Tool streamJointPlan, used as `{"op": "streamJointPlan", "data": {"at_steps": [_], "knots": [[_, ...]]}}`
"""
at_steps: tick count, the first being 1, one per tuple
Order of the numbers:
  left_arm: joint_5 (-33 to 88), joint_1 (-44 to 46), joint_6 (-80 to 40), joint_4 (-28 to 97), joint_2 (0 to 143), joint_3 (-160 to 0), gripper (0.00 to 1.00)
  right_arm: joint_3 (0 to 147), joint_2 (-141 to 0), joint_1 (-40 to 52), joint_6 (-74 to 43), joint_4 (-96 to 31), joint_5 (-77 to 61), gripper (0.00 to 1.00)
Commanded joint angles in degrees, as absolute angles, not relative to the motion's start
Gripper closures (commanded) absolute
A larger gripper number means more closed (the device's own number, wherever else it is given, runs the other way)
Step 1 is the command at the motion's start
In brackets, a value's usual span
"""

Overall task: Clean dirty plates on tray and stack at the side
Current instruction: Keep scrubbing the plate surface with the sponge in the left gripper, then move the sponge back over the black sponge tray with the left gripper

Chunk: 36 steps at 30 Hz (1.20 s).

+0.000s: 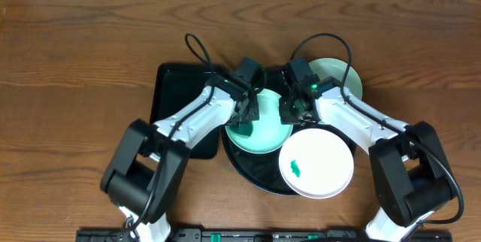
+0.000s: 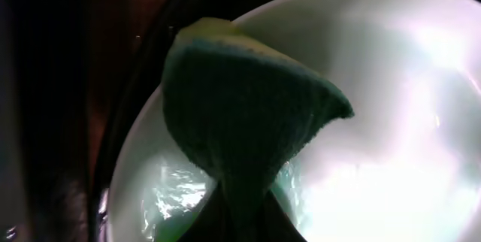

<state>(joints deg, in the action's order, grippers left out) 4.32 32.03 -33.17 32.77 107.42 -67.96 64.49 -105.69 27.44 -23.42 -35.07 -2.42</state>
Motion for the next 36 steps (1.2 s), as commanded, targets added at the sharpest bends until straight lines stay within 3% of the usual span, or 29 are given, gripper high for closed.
{"op": "streamJointPlan", "data": {"at_steps": [1,17,29,36], "knots": [[7.27,31.97,-33.26,33.67,110.21,-67.44,0.92,64.27,-105.78,28.18,-23.73,-34.65,-3.31,0.99],[29.02,33.23,-33.28,29.28,110.67,-67.46,0.92,64.27,-105.78,28.18,-23.75,-34.61,-3.31,0.99],[28.53,32.01,-33.19,27.97,103.85,-68.93,0.92,64.27,-105.78,28.18,-23.73,-34.61,-3.31,0.99],[16.16,28.73,-32.29,31.79,94.74,-68.93,0.92,64.27,-105.78,28.18,-23.75,-34.61,-3.31,0.99]]}}
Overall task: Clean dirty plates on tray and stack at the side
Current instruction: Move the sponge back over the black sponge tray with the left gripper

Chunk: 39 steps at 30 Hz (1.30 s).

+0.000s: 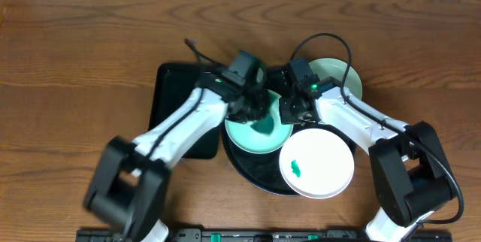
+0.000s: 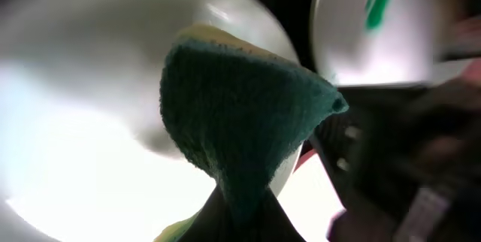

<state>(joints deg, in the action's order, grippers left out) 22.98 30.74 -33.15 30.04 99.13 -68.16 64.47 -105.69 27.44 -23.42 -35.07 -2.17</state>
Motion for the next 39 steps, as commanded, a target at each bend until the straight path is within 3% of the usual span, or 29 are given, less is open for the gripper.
{"op": "streamJointPlan", "data": {"at_steps": [1,11,19,39], "knots": [[14.81,28.14,-31.57,32.69,93.73,-68.93,0.92,64.27,-105.78,28.18,-23.73,-34.63,-3.33,0.99],[3.81,18.31,-25.15,45.01,89.91,-68.75,0.92,64.27,-105.78,28.18,-23.75,-34.63,-3.53,0.99],[1.87,12.1,-22.02,50.59,89.91,-68.36,0.92,64.27,-105.78,28.18,-23.73,-34.63,-3.51,0.99],[-2.2,11.05,-21.45,41.01,89.91,-54.98,0.92,64.27,-105.78,28.18,-23.73,-34.65,-3.51,0.99]]}}
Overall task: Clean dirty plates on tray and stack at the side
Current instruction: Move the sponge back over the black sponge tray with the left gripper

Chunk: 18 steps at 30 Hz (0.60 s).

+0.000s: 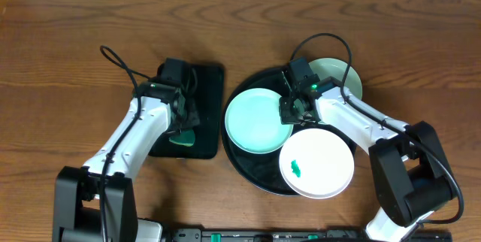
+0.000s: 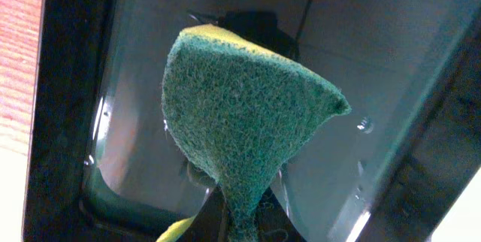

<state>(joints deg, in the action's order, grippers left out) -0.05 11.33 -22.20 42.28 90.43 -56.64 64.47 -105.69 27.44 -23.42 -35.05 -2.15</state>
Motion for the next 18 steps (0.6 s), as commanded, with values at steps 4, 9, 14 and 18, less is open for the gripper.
{"op": "streamJointPlan", "data": {"at_steps": [4,9,14,18], "knots": [[-2.2,11.05,-21.45,38.15,89.91,-52.71,0.92,64.27,-105.78,28.18,-23.73,-34.65,-3.53,0.99],[-2.2,11.05,-21.45,35.46,89.91,-50.68,0.92,64.27,-105.78,28.18,-23.73,-34.65,-3.51,0.95],[-2.2,11.05,-21.45,35.42,89.91,-50.68,0.92,64.27,-105.78,28.18,-23.73,-34.68,-3.49,0.87],[-2.2,11.05,-21.45,35.44,89.93,-50.68,0.86,64.2,-105.78,28.18,-23.73,-34.7,-3.46,0.84]]}}
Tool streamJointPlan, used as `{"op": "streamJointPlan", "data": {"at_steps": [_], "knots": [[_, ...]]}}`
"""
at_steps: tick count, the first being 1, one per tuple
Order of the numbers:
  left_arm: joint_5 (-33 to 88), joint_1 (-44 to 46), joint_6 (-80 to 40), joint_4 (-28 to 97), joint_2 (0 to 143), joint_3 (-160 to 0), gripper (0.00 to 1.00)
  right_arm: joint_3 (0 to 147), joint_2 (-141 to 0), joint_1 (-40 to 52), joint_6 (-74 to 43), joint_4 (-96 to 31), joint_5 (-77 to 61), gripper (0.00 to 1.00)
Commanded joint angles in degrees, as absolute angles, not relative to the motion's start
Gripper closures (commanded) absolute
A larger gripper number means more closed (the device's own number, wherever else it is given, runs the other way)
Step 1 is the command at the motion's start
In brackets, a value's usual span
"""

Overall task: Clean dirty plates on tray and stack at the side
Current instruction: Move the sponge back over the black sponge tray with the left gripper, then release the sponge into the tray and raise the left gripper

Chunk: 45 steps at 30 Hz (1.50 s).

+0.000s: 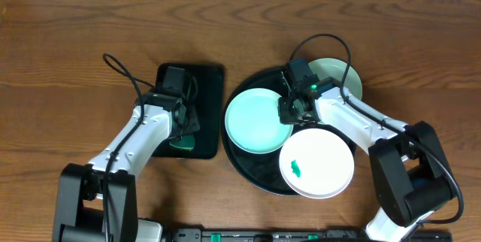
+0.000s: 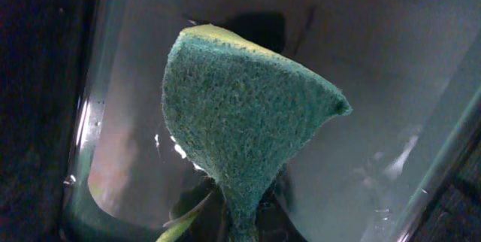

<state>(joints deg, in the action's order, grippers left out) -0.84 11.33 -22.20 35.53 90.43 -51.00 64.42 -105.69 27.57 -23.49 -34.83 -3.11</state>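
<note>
My left gripper [image 1: 183,131] is shut on a green and yellow sponge [image 2: 240,114], held low inside the small black rectangular tray [image 1: 207,84]. The left wrist view shows the sponge close over the tray's wet floor [image 2: 391,84]. A mint plate [image 1: 255,122] lies wiped on the round black tray [image 1: 248,170]. My right gripper [image 1: 289,110] pinches the plate's right rim. A white plate [image 1: 319,163] with a green smear [image 1: 295,170] sits at the round tray's front right.
A pale green plate [image 1: 342,77] lies on the table behind the right arm, at the round tray's back right edge. Bare wooden table [image 1: 75,46] surrounds both trays. Arm cables loop above each wrist.
My left gripper, still holding the sponge, has sunk a little closer to the rectangular tray's floor. The right gripper and all the plates stay where they were.
First my left gripper pressed the sponge on the mint plate's left side while the right held its rim. Then the sponge was at the plate's middle. Later it was over the rectangular tray, the plate free of smears, and it now sits lower there.
</note>
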Motion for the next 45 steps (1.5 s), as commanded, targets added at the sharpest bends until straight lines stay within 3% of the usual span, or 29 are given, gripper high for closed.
{"op": "streamJointPlan", "data": {"at_steps": [1,7,8,13,19,25,31,32,37,42,45], "knots": [[-2.2,11.05,-21.45,35.42,89.91,-50.68,0.84,64.1,-105.78,28.18,-23.73,-34.68,-3.46,0.84],[-2.2,11.05,-21.45,35.48,89.91,-50.68,0.83,63.94,-105.78,28.18,-23.73,-34.7,-3.46,0.86],[-2.2,11.05,-21.45,35.48,89.91,-50.68,0.78,63.94,-105.78,28.18,-23.73,-34.7,-3.46,0.86],[-2.17,11.05,-21.45,35.53,89.91,-50.68,0.73,63.94,-105.78,28.18,-23.73,-34.7,-3.44,0.89],[-2.2,11.05,-21.43,37.78,89.01,-52.97,0.67,63.94,-105.78,28.18,-23.73,-34.7,-3.44,0.8],[-2.22,11.03,-21.45,42.89,83.92,-59.81,0.54,63.94,-105.78,28.18,-23.73,-34.7,-3.25,0.72],[-2.24,8.73,-21.45,43.48,75.94,-64.2,0.44,63.18,-105.78,28.18,-23.73,-34.17,-3.25,0.83],[-2.24,7.11,-21.45,43.24,73.06,-64.42,0.36,63.11,-105.78,28.18,-23.75,-34.04,-3.25,0.84],[-2.22,3.73,-21.43,43.7,67.59,-64.4,0.23,63.07,-105.78,28.18,-23.73,-34.04,-3.25,0.87],[-2.22,3.49,-21.45,43.68,66.59,-64.4,0.21,63.02,-105.78,28.18,-23.73,-34.04,-3.22,0.84],[-2.2,3.51,-21.45,43.68,66.76,-64.36,0.21,62.98,-105.78,28.18,-23.75,-34.04,-3.22,0.91]]}}
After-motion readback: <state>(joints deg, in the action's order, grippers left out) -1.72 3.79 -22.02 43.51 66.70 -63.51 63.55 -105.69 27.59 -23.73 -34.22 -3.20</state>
